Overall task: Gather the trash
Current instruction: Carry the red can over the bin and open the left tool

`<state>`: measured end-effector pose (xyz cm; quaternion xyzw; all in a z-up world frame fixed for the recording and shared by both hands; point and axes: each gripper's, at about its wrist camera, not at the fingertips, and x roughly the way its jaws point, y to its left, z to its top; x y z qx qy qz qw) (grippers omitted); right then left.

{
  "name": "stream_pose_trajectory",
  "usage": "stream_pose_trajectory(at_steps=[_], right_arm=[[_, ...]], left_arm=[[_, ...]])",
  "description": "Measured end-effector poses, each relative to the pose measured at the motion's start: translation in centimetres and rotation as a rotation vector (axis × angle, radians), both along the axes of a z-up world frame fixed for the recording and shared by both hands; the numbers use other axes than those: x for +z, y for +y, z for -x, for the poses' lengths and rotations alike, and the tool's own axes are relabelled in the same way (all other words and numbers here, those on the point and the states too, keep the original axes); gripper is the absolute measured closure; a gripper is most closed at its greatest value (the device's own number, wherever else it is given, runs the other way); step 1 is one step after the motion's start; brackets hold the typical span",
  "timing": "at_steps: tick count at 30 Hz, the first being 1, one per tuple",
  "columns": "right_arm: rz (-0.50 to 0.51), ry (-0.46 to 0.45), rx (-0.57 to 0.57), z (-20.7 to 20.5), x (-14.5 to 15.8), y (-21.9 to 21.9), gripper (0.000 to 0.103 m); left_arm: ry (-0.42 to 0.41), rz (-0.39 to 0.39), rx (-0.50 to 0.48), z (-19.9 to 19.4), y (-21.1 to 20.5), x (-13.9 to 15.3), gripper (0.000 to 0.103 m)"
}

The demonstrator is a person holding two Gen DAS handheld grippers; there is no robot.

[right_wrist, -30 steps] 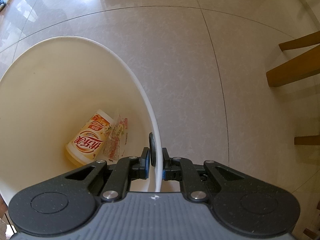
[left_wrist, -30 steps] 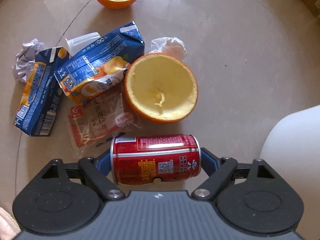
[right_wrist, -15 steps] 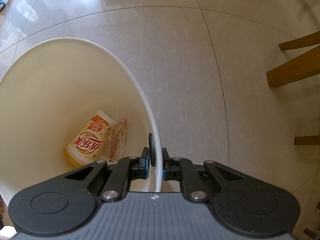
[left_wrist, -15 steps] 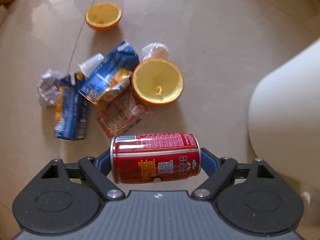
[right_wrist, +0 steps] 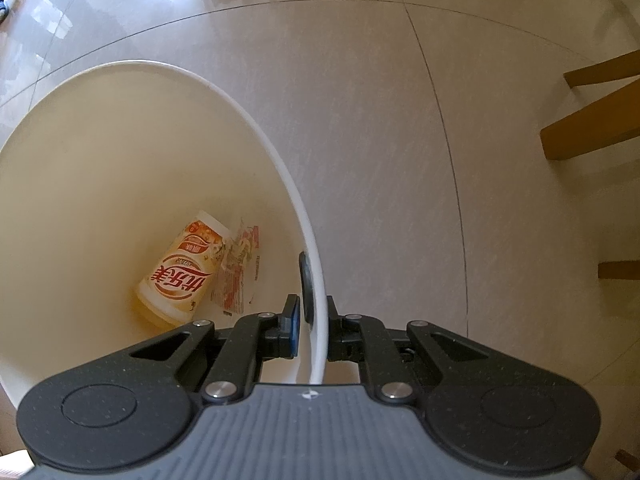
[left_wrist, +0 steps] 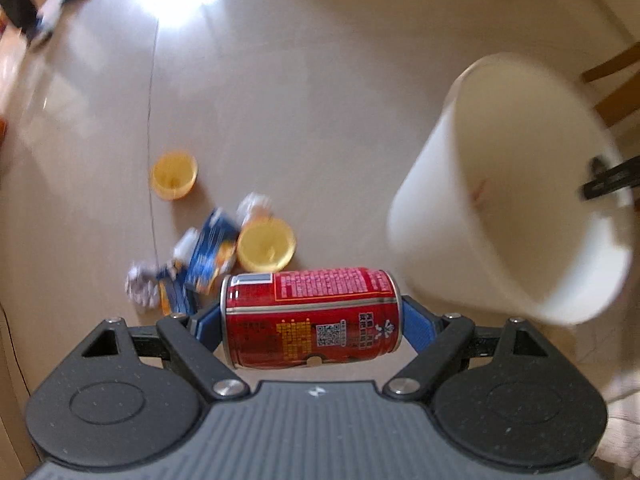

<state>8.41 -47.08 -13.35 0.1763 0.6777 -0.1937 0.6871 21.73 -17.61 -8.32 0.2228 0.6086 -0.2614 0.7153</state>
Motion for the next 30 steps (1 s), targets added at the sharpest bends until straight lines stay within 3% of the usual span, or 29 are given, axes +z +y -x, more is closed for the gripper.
stream_pose_trajectory(at_steps=[4, 9, 16, 30], right_arm=[[-0.008, -0.004, -0.008, 0.0, 0.1, -0.3, 0.09], [-0.022, -0.011, -0.014, 0.1, 0.2, -0.7, 0.091], [-0.026, -0.055, -0.024, 0.5, 1.3, -1.3, 0.092], [-0.031, -0.072, -0.022, 0.9, 1.6, -1.4, 0.093]], left_arm=[[-0.022, 0.082, -0.052, 0.6, -3.5, 4.1, 0.017], [-0.029, 0.148, -0.15, 2.4, -8.4, 6.2, 0.017], [0.001, 0.175, -0.215, 4.5, -12.7, 4.1, 0.017], [0.022, 0.18, -0.233, 5.5, -14.3, 1.8, 0.016]])
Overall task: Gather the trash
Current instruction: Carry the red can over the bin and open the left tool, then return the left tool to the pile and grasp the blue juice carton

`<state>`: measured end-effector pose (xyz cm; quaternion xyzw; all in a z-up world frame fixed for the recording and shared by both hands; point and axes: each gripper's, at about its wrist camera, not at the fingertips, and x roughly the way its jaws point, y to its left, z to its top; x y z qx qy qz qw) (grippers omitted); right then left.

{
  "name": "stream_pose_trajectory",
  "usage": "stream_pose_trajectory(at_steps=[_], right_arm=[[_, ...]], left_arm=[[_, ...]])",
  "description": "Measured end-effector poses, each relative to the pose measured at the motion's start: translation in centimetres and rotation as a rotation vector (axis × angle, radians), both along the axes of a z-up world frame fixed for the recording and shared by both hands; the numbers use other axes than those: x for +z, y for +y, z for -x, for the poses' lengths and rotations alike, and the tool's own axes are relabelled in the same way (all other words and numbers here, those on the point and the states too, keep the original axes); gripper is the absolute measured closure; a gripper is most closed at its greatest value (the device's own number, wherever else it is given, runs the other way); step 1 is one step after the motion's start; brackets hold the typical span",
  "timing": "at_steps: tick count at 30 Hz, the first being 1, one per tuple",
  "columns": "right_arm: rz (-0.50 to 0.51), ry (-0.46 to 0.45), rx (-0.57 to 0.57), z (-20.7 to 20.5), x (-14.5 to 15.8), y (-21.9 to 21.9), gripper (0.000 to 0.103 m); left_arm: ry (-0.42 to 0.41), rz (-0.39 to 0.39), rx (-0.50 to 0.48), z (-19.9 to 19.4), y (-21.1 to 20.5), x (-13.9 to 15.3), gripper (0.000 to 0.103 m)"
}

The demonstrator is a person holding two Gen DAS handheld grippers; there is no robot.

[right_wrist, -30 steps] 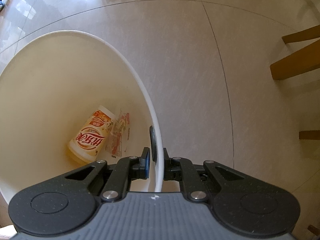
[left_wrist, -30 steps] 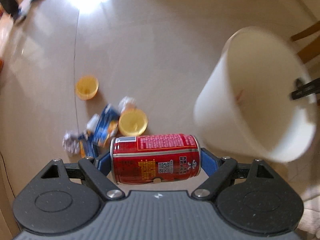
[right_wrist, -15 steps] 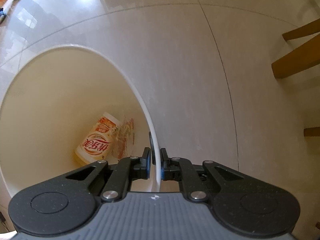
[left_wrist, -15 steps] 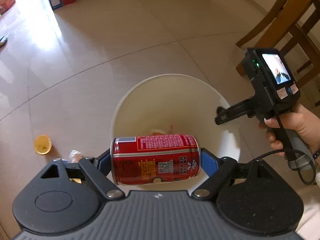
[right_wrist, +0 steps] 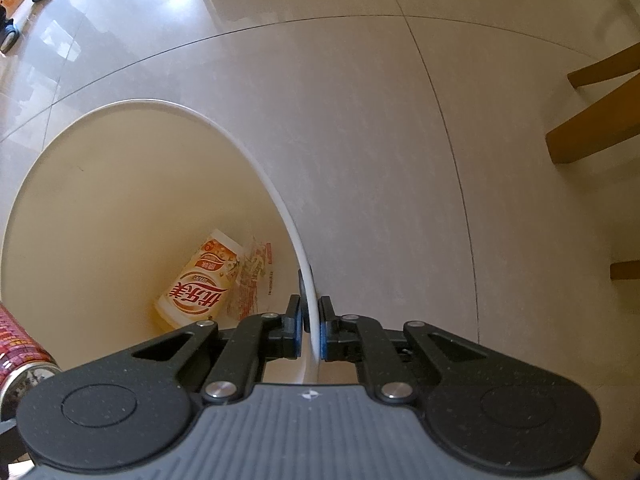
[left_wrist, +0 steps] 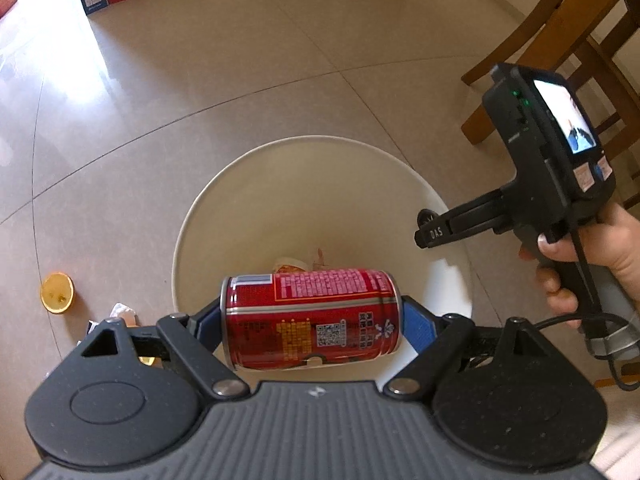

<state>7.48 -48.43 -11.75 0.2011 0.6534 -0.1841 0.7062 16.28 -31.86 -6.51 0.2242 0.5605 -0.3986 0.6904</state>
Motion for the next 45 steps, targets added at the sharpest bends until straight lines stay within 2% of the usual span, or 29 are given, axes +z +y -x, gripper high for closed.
stream_pose_trajectory(at_steps=[3, 6, 14, 21, 27, 30, 34, 45], right_arm=[[0.006, -0.001, 0.005, 0.0, 0.0, 0.2, 0.093], [0.015, -0.003, 0.016, 0.0, 0.1, 0.6, 0.093], [0.041, -0.019, 0.044, 0.1, 0.4, 1.4, 0.092], [0.05, -0.028, 0.055, 0.4, 0.5, 2.2, 0.093], [0.059, -0.032, 0.063, 0.5, 0.8, 2.5, 0.092], [0.068, -0.031, 0.069, 0.5, 0.8, 2.7, 0.092], [0.073, -0.029, 0.074, 0.4, 0.8, 2.9, 0.092], [0.077, -0.017, 0.073, 0.2, 0.6, 2.8, 0.091]], left_arm=[[0.01, -0.012, 0.009, 0.0, -0.2, -0.4, 0.015], [0.025, 0.01, 0.023, -0.3, 0.0, -0.3, 0.012], [0.009, 0.04, 0.053, -0.7, 1.6, 1.0, 0.01], [-0.009, 0.024, 0.1, -1.6, 5.0, 1.3, 0.01], [-0.028, 0.003, 0.184, -2.9, 9.5, 0.4, 0.008], [-0.039, 0.013, 0.263, -4.0, 12.4, -0.6, 0.006], [-0.056, 0.009, 0.373, -5.4, 16.2, -3.3, 0.006], [-0.038, -0.092, 0.521, -8.8, 23.1, -11.6, 0.006]])
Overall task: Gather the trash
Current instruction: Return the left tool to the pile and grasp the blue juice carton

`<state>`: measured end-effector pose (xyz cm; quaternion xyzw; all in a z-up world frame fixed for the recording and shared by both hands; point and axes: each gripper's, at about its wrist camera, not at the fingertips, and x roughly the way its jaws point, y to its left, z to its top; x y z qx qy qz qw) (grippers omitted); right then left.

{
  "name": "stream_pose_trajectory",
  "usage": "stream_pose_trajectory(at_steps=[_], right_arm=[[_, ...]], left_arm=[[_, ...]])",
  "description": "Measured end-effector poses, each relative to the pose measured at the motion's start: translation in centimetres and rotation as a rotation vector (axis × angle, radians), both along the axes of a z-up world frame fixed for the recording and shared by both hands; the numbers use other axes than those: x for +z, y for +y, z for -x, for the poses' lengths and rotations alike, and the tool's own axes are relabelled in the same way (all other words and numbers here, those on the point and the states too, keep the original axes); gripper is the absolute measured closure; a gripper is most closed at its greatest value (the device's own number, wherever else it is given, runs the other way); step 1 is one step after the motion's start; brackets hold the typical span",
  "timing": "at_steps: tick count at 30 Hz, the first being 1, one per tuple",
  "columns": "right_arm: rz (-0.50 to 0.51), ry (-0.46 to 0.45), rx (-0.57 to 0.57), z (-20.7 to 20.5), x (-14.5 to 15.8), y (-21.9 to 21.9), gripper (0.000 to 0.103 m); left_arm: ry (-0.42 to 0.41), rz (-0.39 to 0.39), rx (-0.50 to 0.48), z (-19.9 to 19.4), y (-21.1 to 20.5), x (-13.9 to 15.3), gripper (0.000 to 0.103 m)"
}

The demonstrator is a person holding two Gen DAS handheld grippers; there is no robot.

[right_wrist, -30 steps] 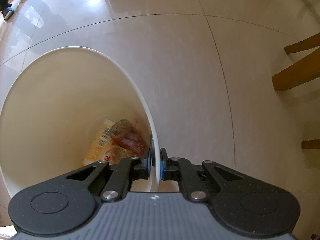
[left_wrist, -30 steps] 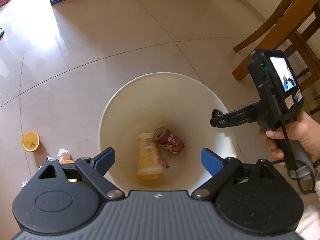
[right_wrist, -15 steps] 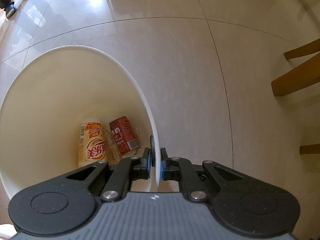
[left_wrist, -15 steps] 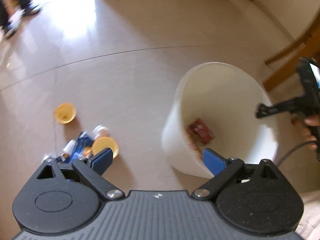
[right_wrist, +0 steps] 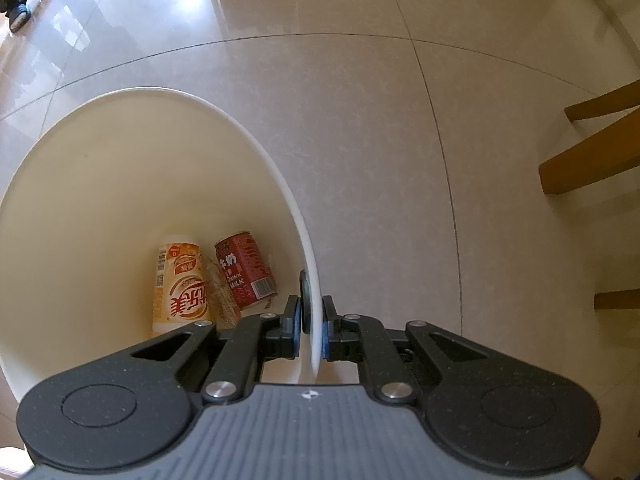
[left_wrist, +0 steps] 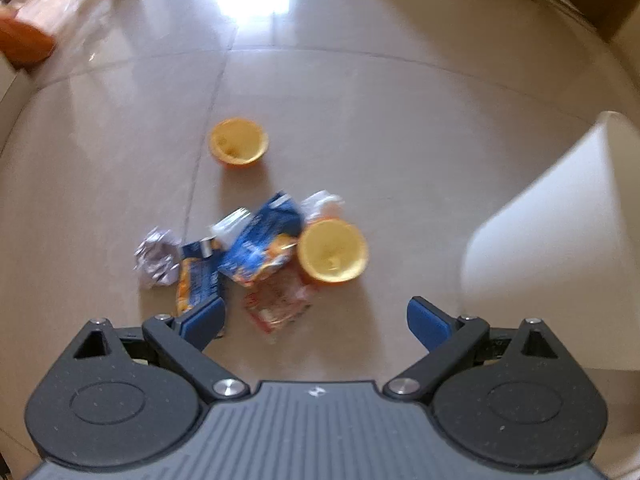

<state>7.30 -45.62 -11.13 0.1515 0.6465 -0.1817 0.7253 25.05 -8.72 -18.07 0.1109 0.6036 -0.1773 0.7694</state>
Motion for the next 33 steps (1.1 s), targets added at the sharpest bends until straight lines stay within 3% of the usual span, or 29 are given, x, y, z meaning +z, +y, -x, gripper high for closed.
stream_pose_trajectory(at_steps=[6, 14, 20, 21, 27, 29, 30, 33], right_arm=[[0.005, 0.001, 0.003, 0.0, 0.0, 0.1, 0.091], [0.018, 0.006, 0.006, -0.1, 0.1, 0.3, 0.09], [0.036, 0.01, 0.016, -0.1, 0.0, 0.6, 0.089], [0.038, 0.011, 0.016, -0.1, 0.0, 0.6, 0.089], [0.041, 0.01, 0.015, -0.1, -0.1, 0.7, 0.089], [0.044, 0.01, 0.016, -0.1, -0.1, 0.8, 0.089], [0.045, 0.011, 0.016, -0.1, -0.1, 0.8, 0.089], [0.041, 0.01, 0.014, -0.1, -0.1, 0.8, 0.089]], left_arm=[[0.0, -0.043, 0.008, -1.7, 3.1, -3.0, 0.007], [-0.007, -0.104, -0.088, -2.9, 5.4, -7.8, 0.015], [0.027, -0.068, -0.048, -3.9, 7.4, -11.0, 0.023], [0.082, -0.04, -0.03, -3.9, 7.8, -11.5, 0.026], [0.121, 0.004, 0.031, -4.1, 9.1, -13.9, 0.028], [0.118, 0.01, 0.031, -4.3, 8.8, -14.3, 0.028], [0.03, -0.04, 0.003, -4.3, 8.6, -14.6, 0.027], [0.012, -0.062, -0.011, -4.7, 8.2, -15.2, 0.028]])
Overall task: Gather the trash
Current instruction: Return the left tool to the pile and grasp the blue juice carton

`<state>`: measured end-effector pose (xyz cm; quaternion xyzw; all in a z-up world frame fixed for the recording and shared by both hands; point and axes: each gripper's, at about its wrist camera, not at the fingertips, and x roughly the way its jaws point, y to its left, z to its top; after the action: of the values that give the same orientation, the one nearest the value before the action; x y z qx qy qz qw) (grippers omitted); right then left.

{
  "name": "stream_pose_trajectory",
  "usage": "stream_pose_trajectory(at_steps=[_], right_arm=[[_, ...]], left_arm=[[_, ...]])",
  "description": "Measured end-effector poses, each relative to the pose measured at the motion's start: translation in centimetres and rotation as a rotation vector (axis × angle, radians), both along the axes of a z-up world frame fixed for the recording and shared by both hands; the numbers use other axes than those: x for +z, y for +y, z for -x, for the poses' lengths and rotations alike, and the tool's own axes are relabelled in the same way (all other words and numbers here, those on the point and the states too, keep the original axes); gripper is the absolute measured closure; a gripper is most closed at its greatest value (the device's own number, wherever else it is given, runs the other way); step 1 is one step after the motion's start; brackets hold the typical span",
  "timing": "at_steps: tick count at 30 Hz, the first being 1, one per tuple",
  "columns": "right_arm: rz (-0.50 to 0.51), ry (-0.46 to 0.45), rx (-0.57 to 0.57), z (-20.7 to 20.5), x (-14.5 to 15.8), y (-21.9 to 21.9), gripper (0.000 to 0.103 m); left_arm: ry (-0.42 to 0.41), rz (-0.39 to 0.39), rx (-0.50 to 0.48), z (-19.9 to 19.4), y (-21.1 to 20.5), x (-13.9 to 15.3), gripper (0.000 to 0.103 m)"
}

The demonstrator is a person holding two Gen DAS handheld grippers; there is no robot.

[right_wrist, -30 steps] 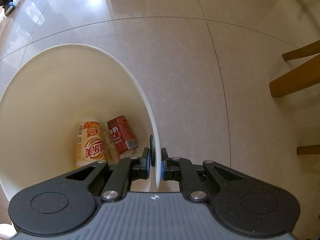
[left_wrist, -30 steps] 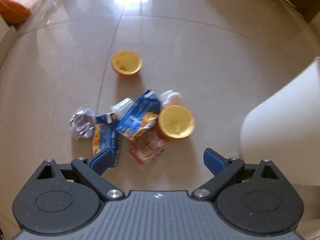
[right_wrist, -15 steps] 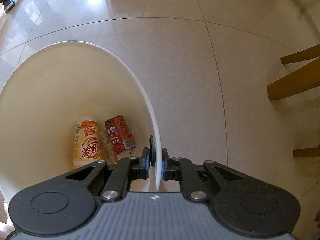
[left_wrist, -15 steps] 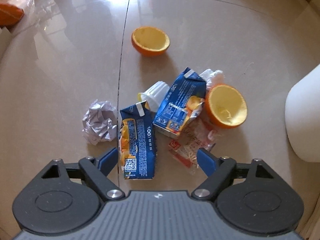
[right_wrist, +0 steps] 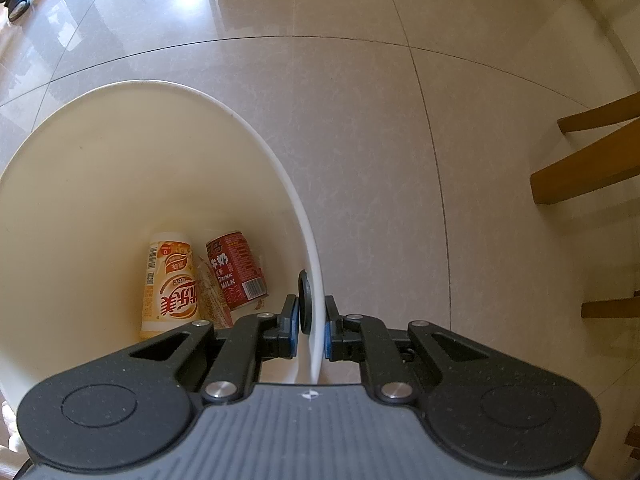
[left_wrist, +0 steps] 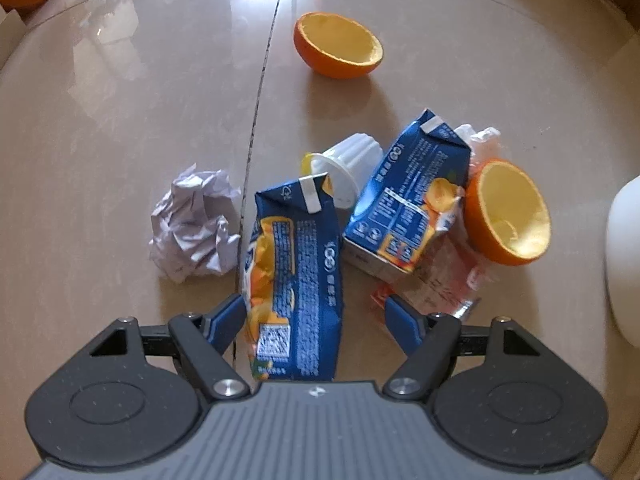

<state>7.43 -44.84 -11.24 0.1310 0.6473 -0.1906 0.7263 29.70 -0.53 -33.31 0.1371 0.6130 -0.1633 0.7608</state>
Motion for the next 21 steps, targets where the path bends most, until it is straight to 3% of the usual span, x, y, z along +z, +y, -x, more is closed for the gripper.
stream_pose_trajectory(at_steps=[10, 17, 21], right_arm=[[0.004, 0.002, 0.001, -0.1, 0.0, 0.1, 0.089], [0.007, 0.002, -0.003, 0.0, 0.0, 0.0, 0.089], [0.011, 0.003, -0.001, 0.0, -0.1, 0.1, 0.088]], left_arm=[[0.007, -0.009, 0.009, -1.8, -0.2, -1.8, 0.031], [0.003, -0.002, 0.026, -2.8, -0.3, -3.0, 0.043], [-0.008, 0.003, 0.026, -2.9, 0.1, -2.7, 0.044]])
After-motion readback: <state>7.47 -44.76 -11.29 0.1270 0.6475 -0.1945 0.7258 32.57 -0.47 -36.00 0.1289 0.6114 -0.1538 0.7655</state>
